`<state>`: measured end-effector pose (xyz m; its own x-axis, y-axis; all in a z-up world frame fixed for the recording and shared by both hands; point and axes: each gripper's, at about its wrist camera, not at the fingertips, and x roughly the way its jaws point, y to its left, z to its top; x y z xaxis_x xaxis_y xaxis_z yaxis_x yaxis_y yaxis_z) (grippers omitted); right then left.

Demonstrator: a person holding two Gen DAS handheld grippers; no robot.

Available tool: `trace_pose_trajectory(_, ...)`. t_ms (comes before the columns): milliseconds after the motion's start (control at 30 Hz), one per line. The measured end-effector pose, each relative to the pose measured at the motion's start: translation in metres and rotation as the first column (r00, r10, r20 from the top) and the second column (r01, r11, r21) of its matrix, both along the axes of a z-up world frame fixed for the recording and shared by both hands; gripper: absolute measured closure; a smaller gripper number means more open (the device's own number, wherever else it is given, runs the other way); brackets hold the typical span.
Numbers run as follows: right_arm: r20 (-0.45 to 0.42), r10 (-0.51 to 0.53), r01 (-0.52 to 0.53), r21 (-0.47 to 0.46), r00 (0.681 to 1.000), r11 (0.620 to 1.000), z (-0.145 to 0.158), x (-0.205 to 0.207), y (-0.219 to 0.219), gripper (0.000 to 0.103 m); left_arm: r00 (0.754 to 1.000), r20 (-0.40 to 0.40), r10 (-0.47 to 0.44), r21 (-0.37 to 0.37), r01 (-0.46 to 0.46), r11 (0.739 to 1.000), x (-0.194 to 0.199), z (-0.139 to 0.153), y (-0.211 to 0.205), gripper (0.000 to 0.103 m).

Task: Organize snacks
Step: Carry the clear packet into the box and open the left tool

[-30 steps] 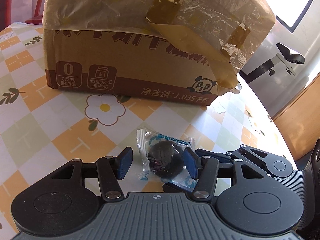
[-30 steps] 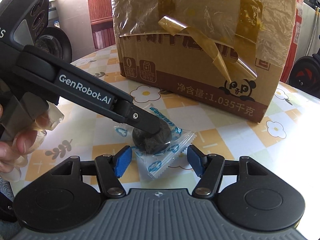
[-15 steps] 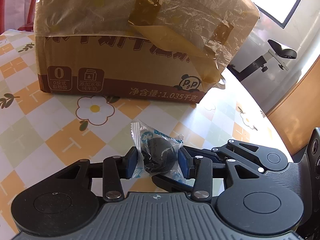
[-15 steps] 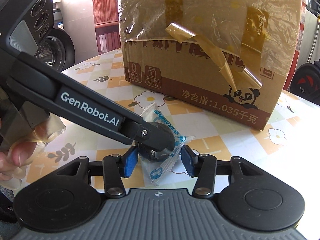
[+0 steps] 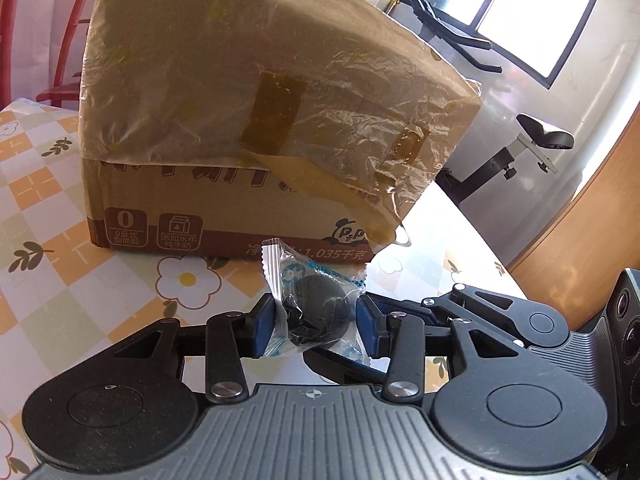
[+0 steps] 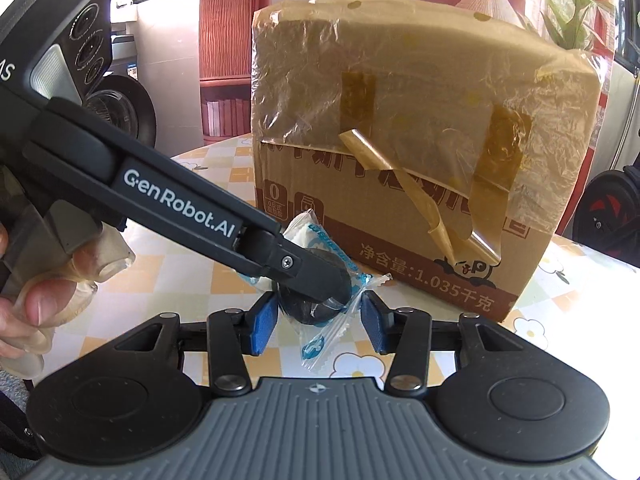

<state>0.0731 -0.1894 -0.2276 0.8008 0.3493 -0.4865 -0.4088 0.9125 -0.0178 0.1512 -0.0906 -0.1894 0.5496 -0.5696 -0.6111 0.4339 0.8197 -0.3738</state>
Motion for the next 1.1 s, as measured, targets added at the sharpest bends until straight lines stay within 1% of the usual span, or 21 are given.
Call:
trace_pose_trajectory(133,0.061,-0.003,0.003,0.001,0.998,1.0,0.025,-0.001,-0.003,0.055,0.998,0.068,-0.001,-0.013,0.002,1.0,-0.001,0.032,0.002,0.058)
trace_pose_trajectory(267,0.128,-0.004,0.005,-0.007,0.992,1.0,0.054,-0.002,-0.005,0.055,0.99,0.142,-0.001,-0.035,0.006,0.999,-0.002,0.068,0.002,0.057)
trace_pose_trajectory(433,0.213,-0.018,0.019,-0.002,0.977,1.0,0.095,0.003,-0.012,0.055,0.971,0.238,-0.018,-0.037,0.027,0.999,0.008,0.11,-0.011,0.058)
trace_pose_trajectory(500,0.249,-0.022,0.027,-0.016,0.968,1.0,0.108,0.012,-0.014,0.055,0.96,0.278,-0.03,-0.032,0.04,0.999,0.015,0.129,-0.017,0.058)
trace_pose_trajectory(567,0.285,-0.022,0.035,-0.04,0.958,0.999,0.123,0.018,-0.016,0.055,0.955,0.296,-0.034,-0.043,0.049,0.998,0.026,0.142,-0.022,0.058)
trace_pose_trajectory(667,0.308,-0.026,0.041,-0.043,0.951,0.998,0.14,0.037,-0.024,0.055,0.95,0.31,-0.043,-0.049,0.061,0.997,0.049,0.158,-0.032,0.058)
trace_pose_trajectory(767,0.306,-0.041,0.05,-0.022,0.951,0.999,0.152,0.063,-0.036,0.055,0.955,0.295,-0.042,-0.059,0.062,0.996,0.075,0.164,-0.04,0.058)
trace_pose_trajectory(867,0.302,-0.044,0.063,-0.052,0.952,0.997,0.154,0.08,-0.039,0.055,0.962,0.271,-0.047,-0.042,0.061,0.997,0.095,0.162,-0.049,0.058)
trace_pose_trajectory(933,0.277,-0.042,0.063,-0.065,0.96,0.996,0.153,0.094,-0.045,0.055,0.969,0.245,-0.038,-0.042,0.05,0.998,0.106,0.157,-0.05,0.058)
trace_pose_trajectory(1000,0.259,-0.04,0.06,-0.07,0.965,0.996,0.151,0.104,-0.049,0.055,0.975,0.221,-0.023,-0.048,0.034,0.998,0.114,0.153,-0.053,0.058)
trace_pose_trajectory(1100,0.228,-0.046,0.062,-0.065,0.973,0.996,0.146,0.116,-0.054,0.055,0.979,0.203,-0.02,-0.031,0.027,0.999,0.121,0.146,-0.056,0.058)
